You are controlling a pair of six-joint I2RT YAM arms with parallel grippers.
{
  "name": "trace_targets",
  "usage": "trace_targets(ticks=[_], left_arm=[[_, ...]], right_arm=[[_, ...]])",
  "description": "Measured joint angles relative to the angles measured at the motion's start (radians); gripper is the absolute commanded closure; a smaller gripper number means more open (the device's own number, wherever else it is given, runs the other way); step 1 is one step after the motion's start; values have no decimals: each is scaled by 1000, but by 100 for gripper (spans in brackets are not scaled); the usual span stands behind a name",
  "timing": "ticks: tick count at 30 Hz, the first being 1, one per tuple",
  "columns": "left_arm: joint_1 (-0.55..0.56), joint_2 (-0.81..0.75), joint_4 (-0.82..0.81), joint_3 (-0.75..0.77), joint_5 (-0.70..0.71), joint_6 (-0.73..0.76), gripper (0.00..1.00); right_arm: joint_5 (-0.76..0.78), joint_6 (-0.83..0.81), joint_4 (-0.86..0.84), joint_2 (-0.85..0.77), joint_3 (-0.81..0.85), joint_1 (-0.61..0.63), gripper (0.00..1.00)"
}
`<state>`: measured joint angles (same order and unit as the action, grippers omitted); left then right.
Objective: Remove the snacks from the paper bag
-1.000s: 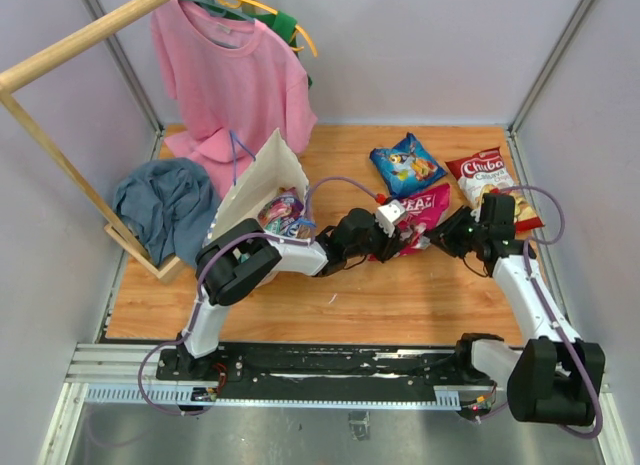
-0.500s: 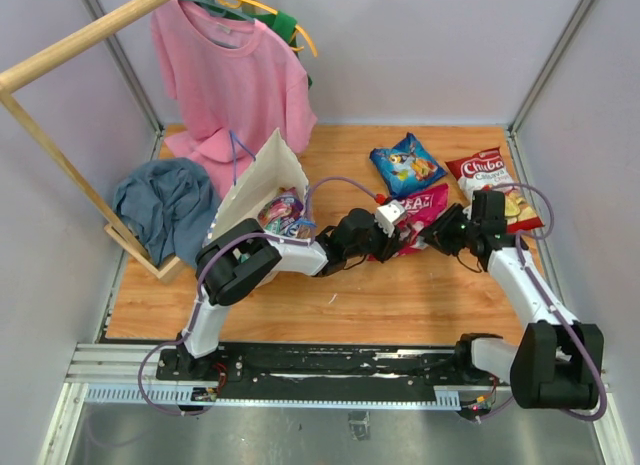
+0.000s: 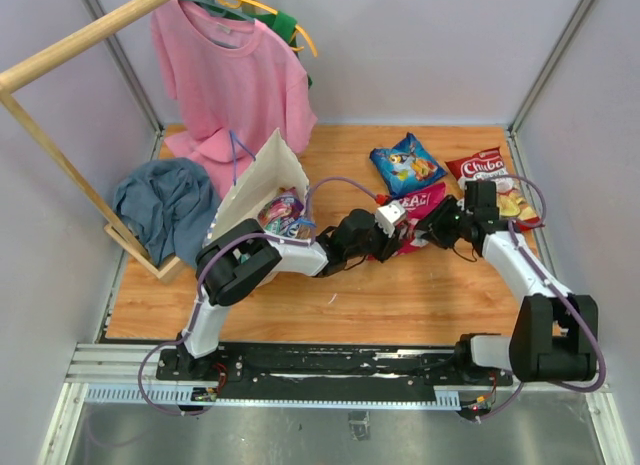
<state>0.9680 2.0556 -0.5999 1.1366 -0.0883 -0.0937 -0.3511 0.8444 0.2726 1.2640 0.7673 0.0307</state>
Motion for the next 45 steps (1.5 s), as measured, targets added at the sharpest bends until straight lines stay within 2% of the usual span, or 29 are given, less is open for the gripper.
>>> trace_targets(ticks=[8, 14, 19, 23, 27, 32, 35, 38, 39, 43, 45], left_arm=[[11, 0, 9, 0, 29, 22, 72], [11, 0, 14, 0, 34, 27, 72], [12, 0, 18, 0, 37, 34, 72], [14, 0, 19, 1, 44, 37, 72], [17, 0, 21, 1, 52, 37, 72], [14, -1, 24, 2, 50, 22, 73], [8, -2, 28, 0, 47, 12, 73], [3, -2, 26, -4, 44, 5, 73], [2, -2, 26, -5, 43, 3, 73], [2, -2, 26, -6, 43, -1, 73], [2, -2, 26, -6, 43, -2, 73]], right_arm=[[51, -38, 11, 97, 63, 33, 66], [140, -90, 49, 108, 95, 87, 71], [235, -154, 104, 109, 131, 141, 90], [310, -212, 168, 106, 167, 163, 98], [351, -254, 220, 65, 172, 167, 99], [354, -306, 285, -107, 166, 157, 99], [301, -323, 262, -235, 125, 89, 98], [262, -332, 248, -302, 60, 32, 77], [249, -333, 248, -309, 42, 24, 73], [180, -341, 251, -299, -13, 26, 62], [171, -332, 255, -301, -22, 63, 60]])
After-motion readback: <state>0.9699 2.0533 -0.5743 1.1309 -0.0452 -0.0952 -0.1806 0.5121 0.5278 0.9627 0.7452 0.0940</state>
